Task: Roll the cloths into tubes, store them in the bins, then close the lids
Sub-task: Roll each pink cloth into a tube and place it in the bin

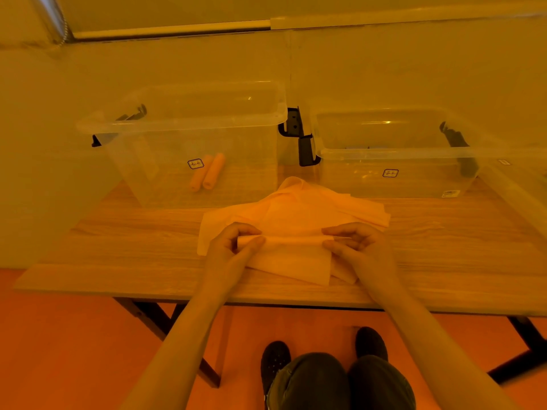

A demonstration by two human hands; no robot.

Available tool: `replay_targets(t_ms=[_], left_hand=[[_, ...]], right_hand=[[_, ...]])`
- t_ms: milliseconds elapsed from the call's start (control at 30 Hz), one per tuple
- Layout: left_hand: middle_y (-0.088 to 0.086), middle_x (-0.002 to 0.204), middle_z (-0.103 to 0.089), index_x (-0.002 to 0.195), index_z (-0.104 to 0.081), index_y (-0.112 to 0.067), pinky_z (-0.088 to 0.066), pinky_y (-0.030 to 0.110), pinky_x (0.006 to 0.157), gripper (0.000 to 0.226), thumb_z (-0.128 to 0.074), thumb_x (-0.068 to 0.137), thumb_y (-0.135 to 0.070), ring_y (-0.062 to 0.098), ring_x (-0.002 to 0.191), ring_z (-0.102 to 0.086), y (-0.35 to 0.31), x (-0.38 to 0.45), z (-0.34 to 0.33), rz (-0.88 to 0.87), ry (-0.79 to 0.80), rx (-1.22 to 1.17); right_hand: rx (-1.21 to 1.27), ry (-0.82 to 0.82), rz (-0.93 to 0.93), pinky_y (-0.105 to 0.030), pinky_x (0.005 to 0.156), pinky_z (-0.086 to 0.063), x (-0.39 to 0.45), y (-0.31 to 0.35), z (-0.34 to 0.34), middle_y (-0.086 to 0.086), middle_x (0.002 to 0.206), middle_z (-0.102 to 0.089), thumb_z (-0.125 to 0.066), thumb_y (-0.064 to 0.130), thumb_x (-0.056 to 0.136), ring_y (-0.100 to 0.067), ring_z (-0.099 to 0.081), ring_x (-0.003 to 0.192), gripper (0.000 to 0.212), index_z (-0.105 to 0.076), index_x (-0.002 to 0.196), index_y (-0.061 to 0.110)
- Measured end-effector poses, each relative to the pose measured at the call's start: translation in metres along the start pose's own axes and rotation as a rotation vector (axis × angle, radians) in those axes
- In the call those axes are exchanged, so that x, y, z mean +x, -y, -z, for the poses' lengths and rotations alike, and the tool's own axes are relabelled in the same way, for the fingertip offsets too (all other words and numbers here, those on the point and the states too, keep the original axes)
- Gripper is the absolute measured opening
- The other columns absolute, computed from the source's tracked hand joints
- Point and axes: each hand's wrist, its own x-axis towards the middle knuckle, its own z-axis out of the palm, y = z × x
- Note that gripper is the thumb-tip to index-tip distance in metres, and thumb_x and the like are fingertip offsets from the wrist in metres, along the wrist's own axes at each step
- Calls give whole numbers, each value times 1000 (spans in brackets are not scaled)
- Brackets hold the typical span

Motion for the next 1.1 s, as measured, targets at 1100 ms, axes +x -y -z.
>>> replay_targets(t_ms=[1100], left_hand=[[-17, 96, -61, 94, -61, -27, -44, 16, 74, 27, -78, 77, -15, -11, 87, -56, -3, -3, -1, 73, -13, 26]], right_hand=[[-63, 55, 31, -34, 73, -57, -2, 2, -3, -2, 92, -68, -80, 9, 71, -19, -66, 85, 27, -61, 88, 19]])
